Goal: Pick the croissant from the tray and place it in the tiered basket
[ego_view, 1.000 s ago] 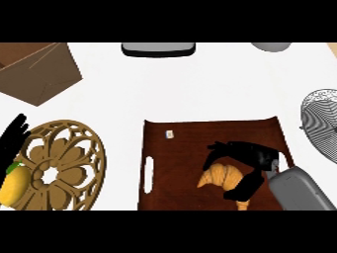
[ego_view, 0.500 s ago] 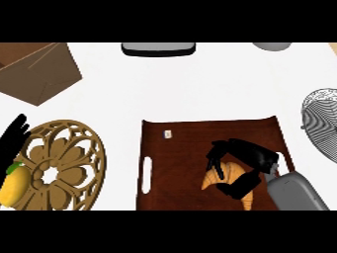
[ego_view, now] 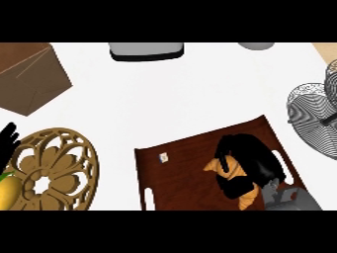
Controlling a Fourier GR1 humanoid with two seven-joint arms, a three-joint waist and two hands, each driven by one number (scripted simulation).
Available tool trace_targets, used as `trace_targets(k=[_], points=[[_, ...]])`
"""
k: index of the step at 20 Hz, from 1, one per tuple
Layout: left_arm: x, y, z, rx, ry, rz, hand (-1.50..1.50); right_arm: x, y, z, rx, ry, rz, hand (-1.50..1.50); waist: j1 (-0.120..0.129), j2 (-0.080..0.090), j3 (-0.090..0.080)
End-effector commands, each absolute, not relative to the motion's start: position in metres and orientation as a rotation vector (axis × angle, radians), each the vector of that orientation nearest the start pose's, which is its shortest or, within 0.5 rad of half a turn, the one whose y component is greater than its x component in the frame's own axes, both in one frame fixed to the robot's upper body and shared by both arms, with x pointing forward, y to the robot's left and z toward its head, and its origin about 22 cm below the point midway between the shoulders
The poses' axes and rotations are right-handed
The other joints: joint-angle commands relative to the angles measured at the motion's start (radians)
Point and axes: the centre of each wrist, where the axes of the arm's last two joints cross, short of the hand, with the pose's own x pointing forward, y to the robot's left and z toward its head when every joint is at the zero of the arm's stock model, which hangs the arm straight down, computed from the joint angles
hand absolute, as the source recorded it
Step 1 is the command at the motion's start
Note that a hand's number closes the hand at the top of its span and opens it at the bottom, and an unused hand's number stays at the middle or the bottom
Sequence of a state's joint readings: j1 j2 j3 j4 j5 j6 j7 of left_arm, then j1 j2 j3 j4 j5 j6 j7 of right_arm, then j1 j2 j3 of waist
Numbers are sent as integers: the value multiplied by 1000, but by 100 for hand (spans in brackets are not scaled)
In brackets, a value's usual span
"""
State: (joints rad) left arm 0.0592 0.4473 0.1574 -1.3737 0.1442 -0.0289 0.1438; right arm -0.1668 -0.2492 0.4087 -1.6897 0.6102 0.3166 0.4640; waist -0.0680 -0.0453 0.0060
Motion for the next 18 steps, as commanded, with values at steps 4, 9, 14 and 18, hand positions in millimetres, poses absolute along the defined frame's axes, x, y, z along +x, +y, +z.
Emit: trace_targets(k=[4, 9, 14, 18], points=[[204, 392, -10, 354, -1145, 5, 0, 200, -140, 117, -868, -1336, 877, 150, -23, 6, -12], [203, 383, -8, 328, -1173, -10, 0, 156, -135, 172, -1076, -1438, 663, 150, 1, 14, -11], [204, 363, -13, 295, -1182, -45, 0, 114, -145, 212, -1143, -1457, 525, 150, 38, 31, -9], [221, 368, -7, 289, -1179, -41, 0, 123, -146, 225, -1165, -1484, 469, 150, 48, 40, -9]])
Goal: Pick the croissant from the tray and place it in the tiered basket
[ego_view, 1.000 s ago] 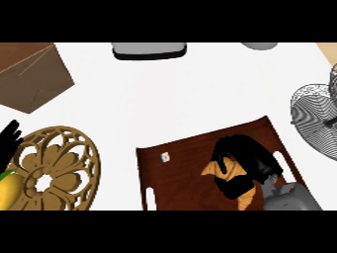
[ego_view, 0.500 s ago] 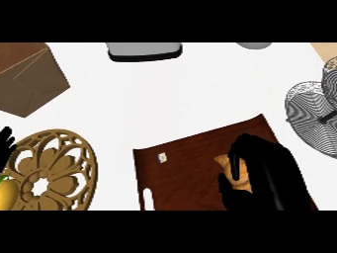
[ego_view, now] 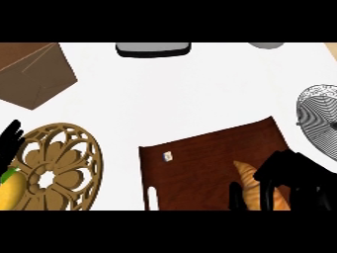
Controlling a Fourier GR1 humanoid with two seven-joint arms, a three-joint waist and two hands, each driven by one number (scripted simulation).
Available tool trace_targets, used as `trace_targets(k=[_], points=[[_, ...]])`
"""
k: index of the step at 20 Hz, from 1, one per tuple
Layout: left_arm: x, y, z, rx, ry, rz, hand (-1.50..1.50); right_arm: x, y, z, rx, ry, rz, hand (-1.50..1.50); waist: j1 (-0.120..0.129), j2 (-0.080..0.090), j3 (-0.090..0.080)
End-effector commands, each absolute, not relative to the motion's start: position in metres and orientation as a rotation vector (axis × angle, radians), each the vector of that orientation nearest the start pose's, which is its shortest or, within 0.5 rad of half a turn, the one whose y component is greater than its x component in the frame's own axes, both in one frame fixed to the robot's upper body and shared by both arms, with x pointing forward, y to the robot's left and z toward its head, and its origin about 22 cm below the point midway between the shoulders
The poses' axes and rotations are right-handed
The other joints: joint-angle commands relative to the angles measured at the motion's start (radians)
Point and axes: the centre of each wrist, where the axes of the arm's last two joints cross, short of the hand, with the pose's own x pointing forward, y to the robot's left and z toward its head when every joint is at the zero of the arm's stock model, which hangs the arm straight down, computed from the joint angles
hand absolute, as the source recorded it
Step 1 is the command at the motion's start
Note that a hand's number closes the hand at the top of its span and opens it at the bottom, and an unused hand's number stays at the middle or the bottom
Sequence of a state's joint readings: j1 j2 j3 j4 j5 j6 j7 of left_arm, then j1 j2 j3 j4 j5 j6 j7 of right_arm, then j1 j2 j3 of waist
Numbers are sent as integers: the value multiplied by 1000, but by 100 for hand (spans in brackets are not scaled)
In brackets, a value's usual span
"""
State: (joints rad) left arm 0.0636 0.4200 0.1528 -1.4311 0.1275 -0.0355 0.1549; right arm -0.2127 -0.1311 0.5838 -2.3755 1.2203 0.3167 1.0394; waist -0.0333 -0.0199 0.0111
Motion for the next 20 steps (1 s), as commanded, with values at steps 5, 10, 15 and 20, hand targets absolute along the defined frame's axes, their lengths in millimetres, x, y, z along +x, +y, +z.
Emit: trace_targets(k=[5, 10, 15, 20], points=[[200, 358, -25, 277, -1185, -54, 0, 140, -167, 233, -1219, -1507, 421, 150, 29, 16, -12], [205, 360, -25, 266, -1189, -60, 0, 179, -197, 243, -1272, -1524, 422, 150, 31, 21, -11], [211, 356, -15, 261, -1211, -70, 0, 230, -233, 255, -1267, -1523, 396, 150, 41, 22, -10], [217, 359, -24, 262, -1197, -70, 0, 272, -245, 253, -1046, -1657, 201, 150, 50, 27, -10]])
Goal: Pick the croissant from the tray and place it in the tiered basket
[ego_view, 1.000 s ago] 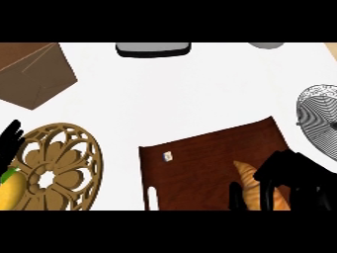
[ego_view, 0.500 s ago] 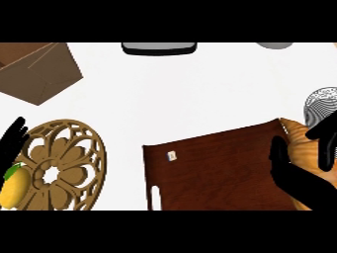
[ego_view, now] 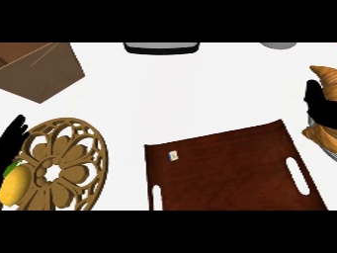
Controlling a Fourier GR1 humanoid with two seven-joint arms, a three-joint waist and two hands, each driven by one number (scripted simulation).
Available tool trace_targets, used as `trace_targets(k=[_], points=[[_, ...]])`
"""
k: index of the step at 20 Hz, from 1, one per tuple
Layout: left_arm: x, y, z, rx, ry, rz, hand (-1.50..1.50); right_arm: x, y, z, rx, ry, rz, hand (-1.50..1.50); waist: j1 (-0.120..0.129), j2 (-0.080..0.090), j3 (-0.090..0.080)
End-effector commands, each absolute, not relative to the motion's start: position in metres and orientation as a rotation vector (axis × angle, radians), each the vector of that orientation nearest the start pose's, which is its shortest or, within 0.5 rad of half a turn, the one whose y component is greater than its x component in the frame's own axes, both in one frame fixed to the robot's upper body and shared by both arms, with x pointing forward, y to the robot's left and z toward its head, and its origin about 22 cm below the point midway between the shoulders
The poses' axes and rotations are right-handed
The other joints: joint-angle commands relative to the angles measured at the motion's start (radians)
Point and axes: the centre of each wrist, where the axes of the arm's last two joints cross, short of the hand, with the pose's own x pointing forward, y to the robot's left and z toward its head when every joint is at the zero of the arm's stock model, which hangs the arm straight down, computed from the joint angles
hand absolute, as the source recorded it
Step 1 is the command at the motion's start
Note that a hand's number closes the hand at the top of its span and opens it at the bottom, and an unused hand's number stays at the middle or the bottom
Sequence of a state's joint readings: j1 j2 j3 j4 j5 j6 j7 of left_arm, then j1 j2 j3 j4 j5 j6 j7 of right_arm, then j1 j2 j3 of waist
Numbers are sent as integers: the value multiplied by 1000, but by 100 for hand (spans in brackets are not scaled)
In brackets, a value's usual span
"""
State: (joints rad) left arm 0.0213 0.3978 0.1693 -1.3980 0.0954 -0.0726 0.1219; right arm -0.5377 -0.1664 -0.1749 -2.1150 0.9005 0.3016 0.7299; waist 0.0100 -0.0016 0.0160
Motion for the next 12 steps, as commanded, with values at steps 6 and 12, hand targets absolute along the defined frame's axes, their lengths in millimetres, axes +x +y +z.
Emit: trace_targets(k=[6, 12], points=[[231, 364, -22, 283, -1200, -72, 0, 307, -293, 249, -1032, -1653, 244, 150, -4, 8, -16], [225, 355, -12, 282, -1236, -76, 0, 304, -325, 272, -1507, -1414, 666, 150, 2, 21, -21]])
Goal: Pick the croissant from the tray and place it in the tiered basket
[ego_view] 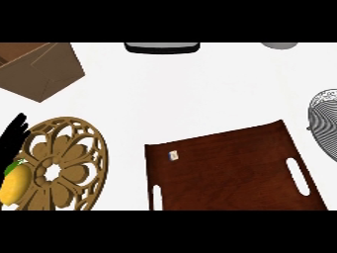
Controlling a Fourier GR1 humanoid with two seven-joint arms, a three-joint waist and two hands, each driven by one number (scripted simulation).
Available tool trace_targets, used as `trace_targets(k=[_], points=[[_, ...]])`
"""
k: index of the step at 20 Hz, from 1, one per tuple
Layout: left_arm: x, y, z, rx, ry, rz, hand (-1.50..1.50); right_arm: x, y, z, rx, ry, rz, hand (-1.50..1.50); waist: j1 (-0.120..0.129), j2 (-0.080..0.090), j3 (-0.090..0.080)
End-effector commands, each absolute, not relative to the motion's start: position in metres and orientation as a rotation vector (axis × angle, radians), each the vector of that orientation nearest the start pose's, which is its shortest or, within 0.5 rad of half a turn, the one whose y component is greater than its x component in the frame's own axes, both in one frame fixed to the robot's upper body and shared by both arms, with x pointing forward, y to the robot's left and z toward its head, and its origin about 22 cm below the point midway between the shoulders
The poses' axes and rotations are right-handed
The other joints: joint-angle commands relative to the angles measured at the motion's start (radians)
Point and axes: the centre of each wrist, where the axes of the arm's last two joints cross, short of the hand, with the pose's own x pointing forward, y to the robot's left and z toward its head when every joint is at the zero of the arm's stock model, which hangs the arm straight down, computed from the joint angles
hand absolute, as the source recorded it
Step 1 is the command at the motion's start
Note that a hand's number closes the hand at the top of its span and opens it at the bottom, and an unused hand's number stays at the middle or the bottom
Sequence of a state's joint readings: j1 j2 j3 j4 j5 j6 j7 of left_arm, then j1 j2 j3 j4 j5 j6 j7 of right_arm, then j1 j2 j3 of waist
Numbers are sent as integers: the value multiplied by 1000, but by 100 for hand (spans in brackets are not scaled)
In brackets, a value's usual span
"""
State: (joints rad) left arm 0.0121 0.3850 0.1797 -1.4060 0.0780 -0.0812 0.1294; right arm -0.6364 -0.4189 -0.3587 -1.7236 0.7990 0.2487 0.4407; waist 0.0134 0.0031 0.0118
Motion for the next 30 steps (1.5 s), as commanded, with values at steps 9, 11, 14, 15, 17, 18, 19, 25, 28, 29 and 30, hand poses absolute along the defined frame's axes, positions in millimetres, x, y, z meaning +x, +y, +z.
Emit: trace_targets(k=[9, 11, 14, 15, 17, 18, 19, 25, 28, 29, 30], points=[[229, 359, -11, 276, -1203, -64, 0, 328, -368, 299, -1665, -1345, 930, 150, 4, 3, -13], [215, 364, -8, 251, -1193, -76, 0, 337, -379, 300, -1664, -1351, 932, 150, 15, 2, -12], [222, 349, -29, 276, -1192, -89, 0, 334, -374, 313, -1645, -1327, 1035, 150, -6, 1, -13], [219, 359, -19, 250, -1209, -96, 0, 343, -397, 303, -1647, -1314, 1038, 150, 9, 4, -12], [219, 369, -22, 277, -1211, -60, 0, 340, -391, 314, -1655, -1281, 1086, 150, 0, 1, -13], [225, 357, -13, 272, -1206, -86, 0, 341, -398, 314, -1657, -1256, 1122, 150, 1, 1, -12], [229, 353, -21, 274, -1207, -73, 0, 347, -385, 309, -1649, -1232, 1145, 150, 0, 2, -13], [228, 350, -19, 270, -1208, -68, 0, 365, -405, 274, -1431, -934, 1062, 150, -2, 1, -14], [223, 351, -16, 255, -1208, -88, 0, 363, -424, 265, -1394, -828, 1012, -150, -3, 0, -13], [224, 358, -8, 273, -1210, -85, 0, 361, -427, 265, -1401, -783, 999, -150, -4, -1, -12], [216, 349, -35, 266, -1195, -76, 0, 363, -438, 245, -1405, -796, 921, -150, -3, 5, -12]])
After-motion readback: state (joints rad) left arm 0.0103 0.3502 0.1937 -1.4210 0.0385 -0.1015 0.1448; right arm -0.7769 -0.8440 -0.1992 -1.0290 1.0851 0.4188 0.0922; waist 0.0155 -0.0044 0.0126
